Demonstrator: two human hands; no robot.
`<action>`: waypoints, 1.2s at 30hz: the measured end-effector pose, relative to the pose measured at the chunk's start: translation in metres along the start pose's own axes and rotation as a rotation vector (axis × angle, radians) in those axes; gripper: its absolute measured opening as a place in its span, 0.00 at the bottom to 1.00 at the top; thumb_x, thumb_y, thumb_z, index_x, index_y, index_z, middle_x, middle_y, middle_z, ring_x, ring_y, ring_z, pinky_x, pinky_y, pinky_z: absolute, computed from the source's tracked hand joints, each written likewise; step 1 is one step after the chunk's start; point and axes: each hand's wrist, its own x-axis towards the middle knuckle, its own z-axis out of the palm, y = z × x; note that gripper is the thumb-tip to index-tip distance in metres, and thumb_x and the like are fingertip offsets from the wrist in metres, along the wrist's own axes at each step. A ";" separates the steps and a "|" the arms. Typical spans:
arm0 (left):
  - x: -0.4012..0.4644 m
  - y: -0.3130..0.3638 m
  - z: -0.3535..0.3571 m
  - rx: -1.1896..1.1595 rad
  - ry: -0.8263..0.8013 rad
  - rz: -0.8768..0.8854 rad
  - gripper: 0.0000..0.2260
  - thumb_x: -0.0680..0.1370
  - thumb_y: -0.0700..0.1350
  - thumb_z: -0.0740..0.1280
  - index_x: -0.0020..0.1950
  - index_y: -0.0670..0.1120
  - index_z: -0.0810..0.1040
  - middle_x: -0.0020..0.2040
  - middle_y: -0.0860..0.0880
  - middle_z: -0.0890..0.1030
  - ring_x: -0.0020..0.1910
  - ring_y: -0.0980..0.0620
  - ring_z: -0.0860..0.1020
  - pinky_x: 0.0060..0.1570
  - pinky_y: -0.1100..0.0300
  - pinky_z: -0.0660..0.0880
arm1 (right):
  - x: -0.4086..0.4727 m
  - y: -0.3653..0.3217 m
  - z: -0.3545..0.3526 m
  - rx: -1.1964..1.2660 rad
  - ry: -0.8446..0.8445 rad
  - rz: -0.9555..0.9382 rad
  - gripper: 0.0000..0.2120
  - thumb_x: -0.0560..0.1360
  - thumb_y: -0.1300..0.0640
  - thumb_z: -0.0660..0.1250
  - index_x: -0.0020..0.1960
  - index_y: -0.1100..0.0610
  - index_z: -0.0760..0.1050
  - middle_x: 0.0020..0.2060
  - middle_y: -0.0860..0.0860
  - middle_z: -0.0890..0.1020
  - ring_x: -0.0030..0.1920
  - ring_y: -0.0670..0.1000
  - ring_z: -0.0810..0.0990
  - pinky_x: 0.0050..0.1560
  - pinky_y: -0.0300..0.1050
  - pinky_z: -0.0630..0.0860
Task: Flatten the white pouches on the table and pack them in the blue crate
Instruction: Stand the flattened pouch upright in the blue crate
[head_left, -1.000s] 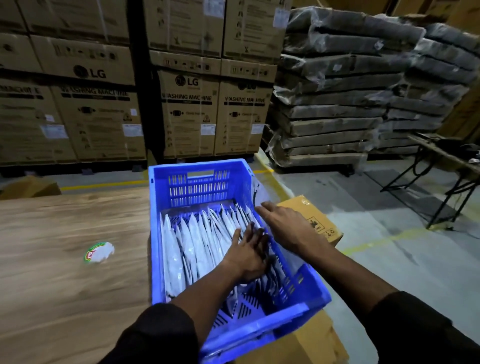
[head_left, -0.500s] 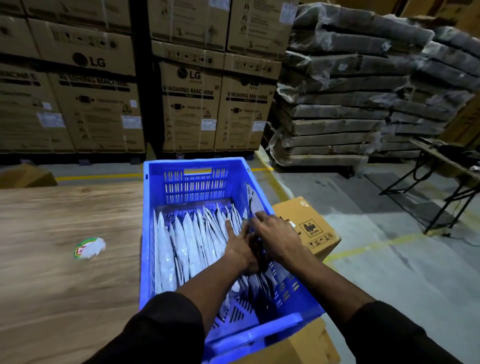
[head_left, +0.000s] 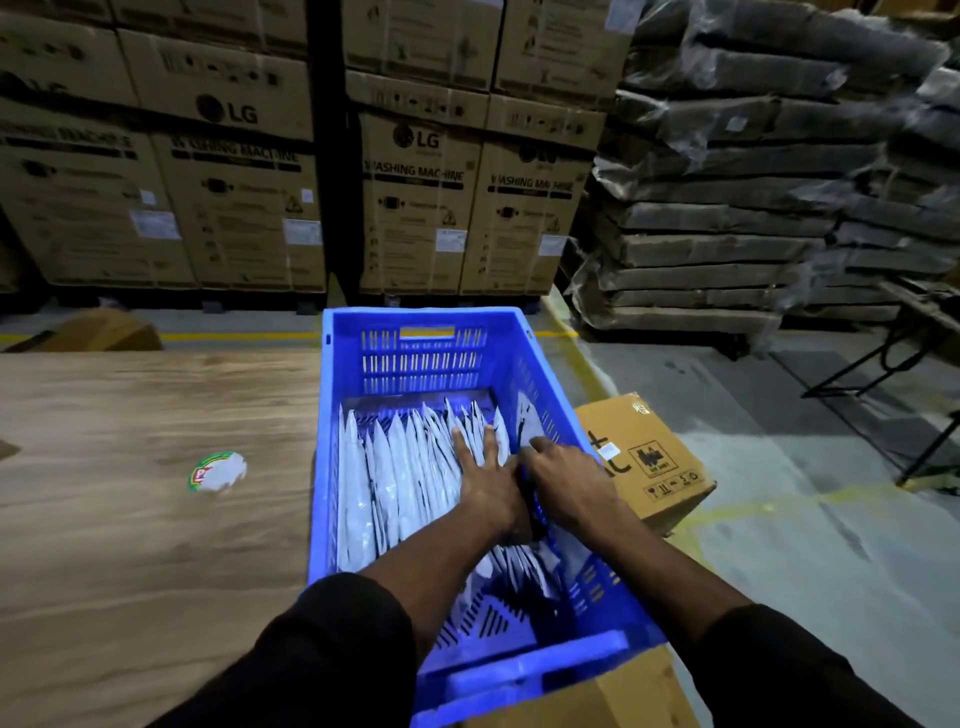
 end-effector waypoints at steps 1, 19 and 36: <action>0.001 -0.001 0.000 0.007 0.005 0.000 0.39 0.77 0.71 0.55 0.84 0.54 0.50 0.83 0.48 0.48 0.77 0.29 0.32 0.56 0.16 0.30 | 0.000 -0.001 0.002 -0.007 0.012 0.003 0.10 0.77 0.59 0.64 0.58 0.56 0.72 0.54 0.55 0.76 0.53 0.61 0.81 0.43 0.53 0.74; -0.064 -0.119 -0.039 -0.241 0.474 0.017 0.20 0.81 0.52 0.60 0.72 0.47 0.73 0.75 0.47 0.70 0.78 0.43 0.61 0.74 0.37 0.57 | 0.032 -0.058 -0.039 0.173 0.495 -0.047 0.09 0.69 0.58 0.73 0.48 0.54 0.77 0.42 0.53 0.83 0.43 0.58 0.82 0.32 0.49 0.76; -0.279 -0.394 0.222 -0.348 0.503 -0.956 0.29 0.71 0.53 0.76 0.67 0.39 0.78 0.73 0.36 0.72 0.75 0.32 0.65 0.69 0.31 0.61 | 0.106 -0.406 -0.018 0.158 0.116 -0.627 0.32 0.78 0.40 0.43 0.71 0.56 0.67 0.68 0.56 0.74 0.73 0.60 0.65 0.69 0.61 0.64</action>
